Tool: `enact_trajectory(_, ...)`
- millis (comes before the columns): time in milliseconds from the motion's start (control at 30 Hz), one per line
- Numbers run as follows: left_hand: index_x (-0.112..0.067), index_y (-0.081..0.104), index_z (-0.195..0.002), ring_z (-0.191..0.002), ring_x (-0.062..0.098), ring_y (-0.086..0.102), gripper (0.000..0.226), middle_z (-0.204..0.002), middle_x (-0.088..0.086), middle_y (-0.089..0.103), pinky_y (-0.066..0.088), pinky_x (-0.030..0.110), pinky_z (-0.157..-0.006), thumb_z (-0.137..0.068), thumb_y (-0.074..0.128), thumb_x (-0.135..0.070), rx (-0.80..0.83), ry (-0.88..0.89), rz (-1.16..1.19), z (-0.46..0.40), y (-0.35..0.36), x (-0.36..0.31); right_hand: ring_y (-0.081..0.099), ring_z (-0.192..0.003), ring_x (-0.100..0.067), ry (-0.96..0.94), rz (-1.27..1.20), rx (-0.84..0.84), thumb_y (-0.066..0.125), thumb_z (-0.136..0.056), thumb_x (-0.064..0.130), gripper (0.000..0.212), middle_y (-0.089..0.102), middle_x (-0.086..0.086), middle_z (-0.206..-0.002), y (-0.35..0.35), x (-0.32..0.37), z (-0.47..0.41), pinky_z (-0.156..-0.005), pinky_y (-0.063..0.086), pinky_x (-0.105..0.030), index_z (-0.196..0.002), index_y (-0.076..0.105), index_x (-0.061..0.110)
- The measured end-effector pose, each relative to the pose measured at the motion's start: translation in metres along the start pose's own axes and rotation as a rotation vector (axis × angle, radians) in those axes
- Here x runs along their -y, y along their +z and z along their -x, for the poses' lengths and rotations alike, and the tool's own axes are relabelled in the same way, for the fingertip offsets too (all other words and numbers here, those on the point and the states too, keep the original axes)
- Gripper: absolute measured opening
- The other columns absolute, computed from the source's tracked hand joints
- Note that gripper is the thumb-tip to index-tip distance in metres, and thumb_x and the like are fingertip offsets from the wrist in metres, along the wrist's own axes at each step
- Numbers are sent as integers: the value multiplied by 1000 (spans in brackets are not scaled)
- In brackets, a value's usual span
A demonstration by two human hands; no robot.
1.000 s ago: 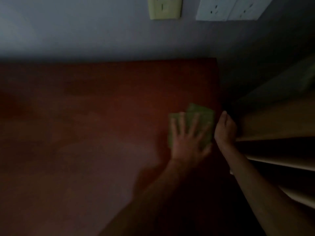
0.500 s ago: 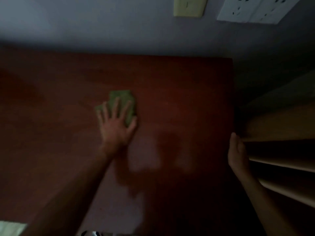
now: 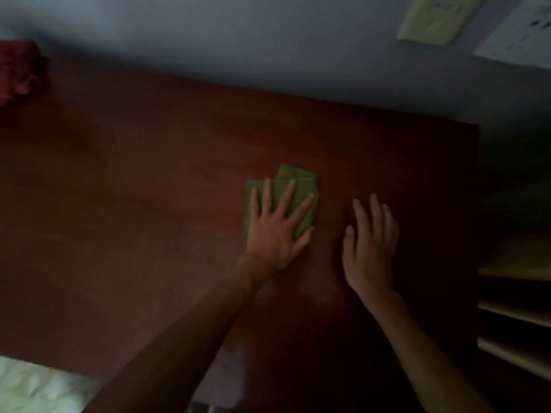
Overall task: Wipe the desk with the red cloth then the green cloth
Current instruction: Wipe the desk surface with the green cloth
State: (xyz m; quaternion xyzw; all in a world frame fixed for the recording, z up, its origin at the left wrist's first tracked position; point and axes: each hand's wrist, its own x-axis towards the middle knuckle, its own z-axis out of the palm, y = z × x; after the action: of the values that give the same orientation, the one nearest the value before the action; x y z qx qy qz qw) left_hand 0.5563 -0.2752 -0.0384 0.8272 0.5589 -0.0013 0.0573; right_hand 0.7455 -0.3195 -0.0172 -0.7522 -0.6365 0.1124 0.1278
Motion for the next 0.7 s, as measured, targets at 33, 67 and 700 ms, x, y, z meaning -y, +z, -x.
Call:
enact_trajectory(33, -41, 34, -149, -145, 48, 17, 65, -161, 3, 27, 16, 63, -114, -89, 43, -63, -7, 42, 7, 1, 0, 6, 28, -142, -34, -36, 5, 25, 34, -94, 31, 52, 30, -12, -156, 9, 22, -3, -115, 21, -52, -145, 39, 17)
enact_trajectory(67, -42, 33, -149, -145, 46, 18, 66, -161, 2, 26, 16, 61, -115, -88, 44, -63, -20, 64, 11, 3, -1, 22, 28, -142, -33, -61, 12, 42, 34, -95, 31, 52, 30, -11, -157, 16, 41, -7, -115, 21, -52, -145, 38, 18)
enact_trajectory(700, -37, 28, -152, -143, 52, 17, 69, -161, 8, 23, 10, 65, -114, -89, 27, -64, -3, -520, 10, 32, -22, 300, 23, -145, -31, -54, 212, 11, 36, -96, 37, 49, 27, -7, -158, 80, 169, -32, -117, 12, -58, -145, 39, 30)
